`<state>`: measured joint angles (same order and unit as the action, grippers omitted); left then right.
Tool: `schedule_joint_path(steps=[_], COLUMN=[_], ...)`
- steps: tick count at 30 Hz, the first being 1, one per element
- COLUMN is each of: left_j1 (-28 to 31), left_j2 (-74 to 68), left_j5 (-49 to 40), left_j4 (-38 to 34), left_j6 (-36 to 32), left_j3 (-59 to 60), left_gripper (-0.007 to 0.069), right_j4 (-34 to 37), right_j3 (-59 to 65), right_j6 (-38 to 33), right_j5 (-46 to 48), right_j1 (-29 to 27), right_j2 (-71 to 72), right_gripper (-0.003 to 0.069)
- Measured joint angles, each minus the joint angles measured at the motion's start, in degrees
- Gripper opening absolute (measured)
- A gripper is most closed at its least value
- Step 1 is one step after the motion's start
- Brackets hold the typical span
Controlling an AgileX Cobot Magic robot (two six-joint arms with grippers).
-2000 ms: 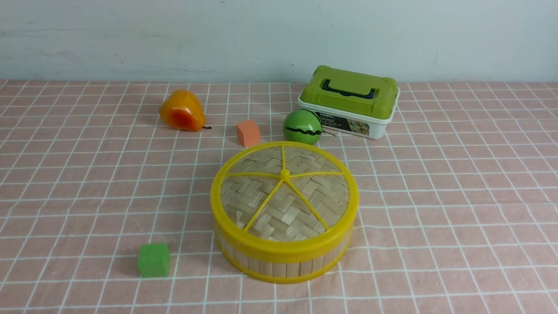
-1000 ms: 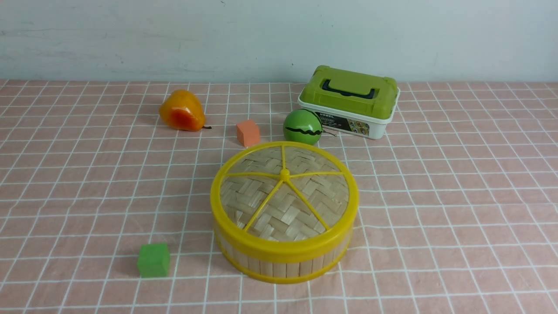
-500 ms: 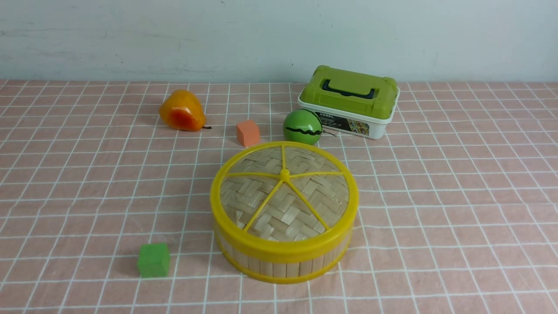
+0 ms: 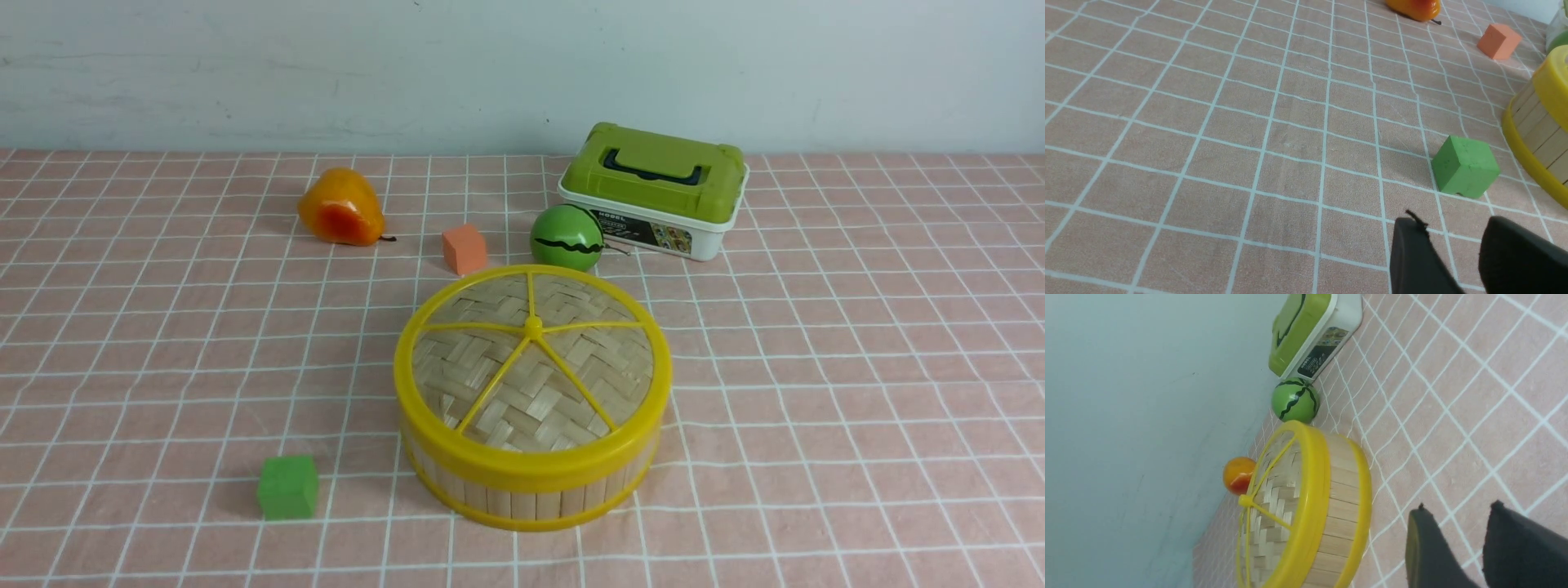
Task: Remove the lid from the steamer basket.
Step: Use the right arm to lift the lid of the steamer
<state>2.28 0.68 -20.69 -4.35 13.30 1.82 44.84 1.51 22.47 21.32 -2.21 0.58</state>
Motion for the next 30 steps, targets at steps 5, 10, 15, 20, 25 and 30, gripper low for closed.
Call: schedule_joint_path(steps=[5, 10, 15, 20, 25, 30], left_j1=[0.00, 0.00, 0.00, 0.00, 0.00, 0.00], left_j2=[0.00, 0.00, 0.00, 0.00, 0.00, 0.00], left_j5=[0.00, 0.00, 0.00, 0.00, 0.00, 0.00], left_j4=[0.00, 0.00, 0.00, 0.00, 0.00, 0.00], left_j6=[0.00, 0.00, 0.00, 0.00, 0.00, 0.00], left_j3=[0.00, 0.00, 0.00, 0.00, 0.00, 0.00], left_gripper=[0.0239, 0.0239, 0.0239, 0.0239, 0.0239, 0.0239], right_j4=[0.01, 0.18, -2.56, -7.97, -10.63, -9.74], right_j3=[0.00, -0.30, -10.43, -26.60, -52.62, -67.34], right_j6=[-1.64, -6.33, -17.75, -28.46, -45.46, -48.25], right_j5=[-1.12, -0.53, 6.98, 21.17, 45.62, 49.76], right_j1=[0.00, 0.00, 0.00, 0.00, 0.00, 2.32], right_j2=[0.00, 0.00, -3.61, -17.30, -38.24, -49.86], right_gripper=[0.0195, 0.0191, 0.0067, -0.0019, -0.0021, -0.0006])
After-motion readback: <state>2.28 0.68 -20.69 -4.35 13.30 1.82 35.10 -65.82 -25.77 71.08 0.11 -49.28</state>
